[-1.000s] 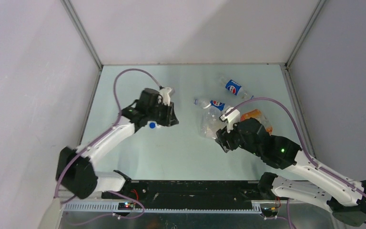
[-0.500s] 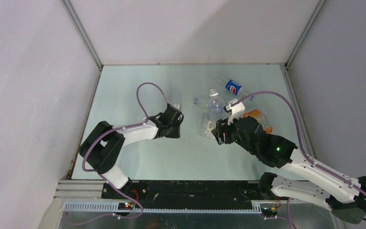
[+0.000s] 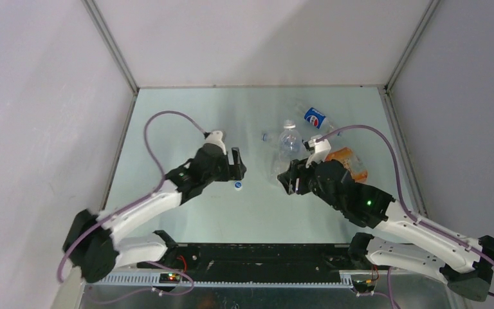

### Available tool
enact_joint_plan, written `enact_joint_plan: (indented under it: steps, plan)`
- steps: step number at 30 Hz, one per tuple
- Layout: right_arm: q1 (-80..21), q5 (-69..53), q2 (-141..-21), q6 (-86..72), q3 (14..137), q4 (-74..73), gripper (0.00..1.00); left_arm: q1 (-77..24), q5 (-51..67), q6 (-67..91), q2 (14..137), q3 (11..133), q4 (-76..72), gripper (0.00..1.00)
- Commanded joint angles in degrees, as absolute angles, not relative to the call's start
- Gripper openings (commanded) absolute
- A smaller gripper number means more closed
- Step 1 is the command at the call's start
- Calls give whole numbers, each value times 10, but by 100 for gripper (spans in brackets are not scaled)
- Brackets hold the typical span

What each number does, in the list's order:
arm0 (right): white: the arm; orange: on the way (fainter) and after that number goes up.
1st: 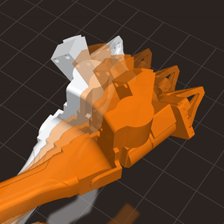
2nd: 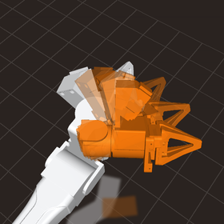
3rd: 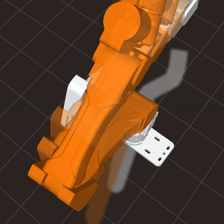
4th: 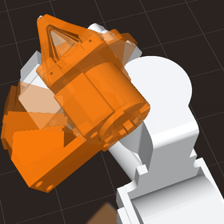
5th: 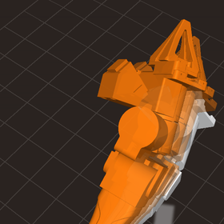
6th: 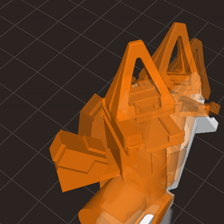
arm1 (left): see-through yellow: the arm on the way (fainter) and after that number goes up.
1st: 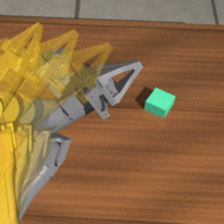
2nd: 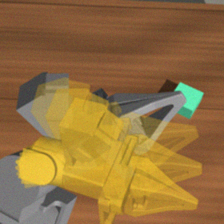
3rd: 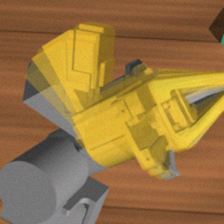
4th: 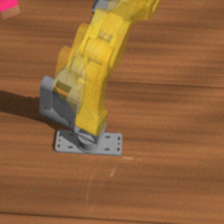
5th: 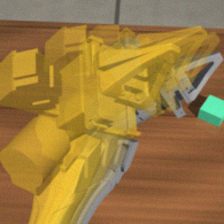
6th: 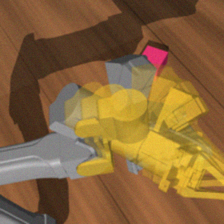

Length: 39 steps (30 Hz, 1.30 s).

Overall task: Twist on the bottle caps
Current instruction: Screw the bottle cap onto the plastic bottle.

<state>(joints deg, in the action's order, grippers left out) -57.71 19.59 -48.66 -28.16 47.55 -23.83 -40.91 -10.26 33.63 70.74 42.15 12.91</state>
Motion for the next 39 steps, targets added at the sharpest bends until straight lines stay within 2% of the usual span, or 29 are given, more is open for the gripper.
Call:
enact_joint_plan:
  steps: [1, 8, 12, 20, 26, 39]
  plan:
    - [-581, 168, -473, -341, 452, -133, 0, -412, -98, 330, 583, 421, 99, 90]
    - [-586, 91, -473, -357, 408, -14, 0, -412, 29, 334, 436, 376, -55, 97]
    - [-598, 57, -485, -344, 401, 43, 0, -412, 129, 360, 418, 357, -136, 99]
    - [-614, -18, -521, -325, 401, 121, 0, -416, 239, 411, 432, 324, -276, 100]
    - [-617, -44, -542, -329, 401, 145, 0, -433, 268, 423, 435, 317, -337, 99]
    - [-619, -98, -568, -331, 404, 194, 2, -444, 219, 463, 457, 283, -387, 90]
